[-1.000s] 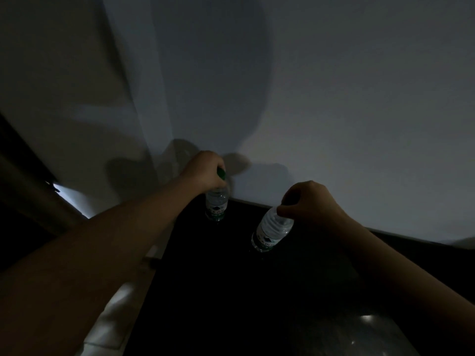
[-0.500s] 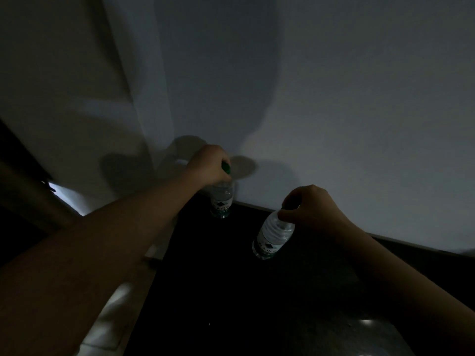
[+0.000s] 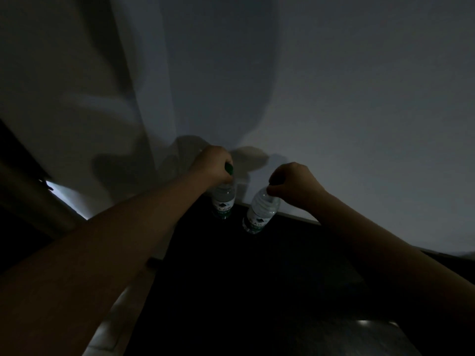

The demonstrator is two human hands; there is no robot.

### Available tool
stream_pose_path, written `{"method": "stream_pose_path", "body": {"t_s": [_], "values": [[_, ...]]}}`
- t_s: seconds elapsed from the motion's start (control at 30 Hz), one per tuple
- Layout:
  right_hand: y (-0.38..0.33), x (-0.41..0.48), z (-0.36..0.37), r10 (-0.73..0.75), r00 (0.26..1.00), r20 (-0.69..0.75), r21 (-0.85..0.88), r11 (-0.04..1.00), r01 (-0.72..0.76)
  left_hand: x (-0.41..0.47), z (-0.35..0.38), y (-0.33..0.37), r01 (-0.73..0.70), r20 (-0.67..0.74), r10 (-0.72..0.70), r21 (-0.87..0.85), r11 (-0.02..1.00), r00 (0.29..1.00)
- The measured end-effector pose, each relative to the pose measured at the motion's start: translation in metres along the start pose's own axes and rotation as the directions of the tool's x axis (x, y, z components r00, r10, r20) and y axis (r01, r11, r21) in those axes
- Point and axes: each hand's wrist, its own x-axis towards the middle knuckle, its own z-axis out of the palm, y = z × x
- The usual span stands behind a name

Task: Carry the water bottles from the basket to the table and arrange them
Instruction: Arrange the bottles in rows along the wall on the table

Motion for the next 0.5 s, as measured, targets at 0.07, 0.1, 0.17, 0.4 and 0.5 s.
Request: {"method": "stream_pose_path", "body": {"t_s": [0.07, 0.1, 0.17, 0.4, 0.5], "values": [[-0.005, 0.008, 0.001, -0.011, 1.0, 0.012, -0.002, 1.0, 0.011, 0.001, 0.0, 0.0, -0.003, 0.011, 0.003, 0.01, 1.0, 1.0], [-0.008, 0.012, 0.001, -0.018, 1.0, 0.016, -0.01, 1.0, 0.018, 0.002, 0.001, -0.001, -0.005, 0.014, 0.005, 0.011, 1.0, 1.0], [-0.013, 0.019, 0.002, -0.028, 0.999, 0.021, -0.024, 0.999, 0.028, 0.003, 0.002, -0.003, -0.006, 0.013, 0.006, 0.007, 1.0, 1.0], [-0.02, 0.034, 0.009, -0.029, 0.999, 0.033, -0.037, 0.999, 0.031, 0.005, 0.003, -0.008, 0.005, 0.022, -0.004, -0.024, 1.0, 1.0], [-0.019, 0.037, 0.012, -0.005, 1.0, 0.023, -0.033, 0.999, 0.006, 0.006, 0.005, -0.01, -0.006, 0.024, 0.006, -0.015, 1.0, 1.0]]}}
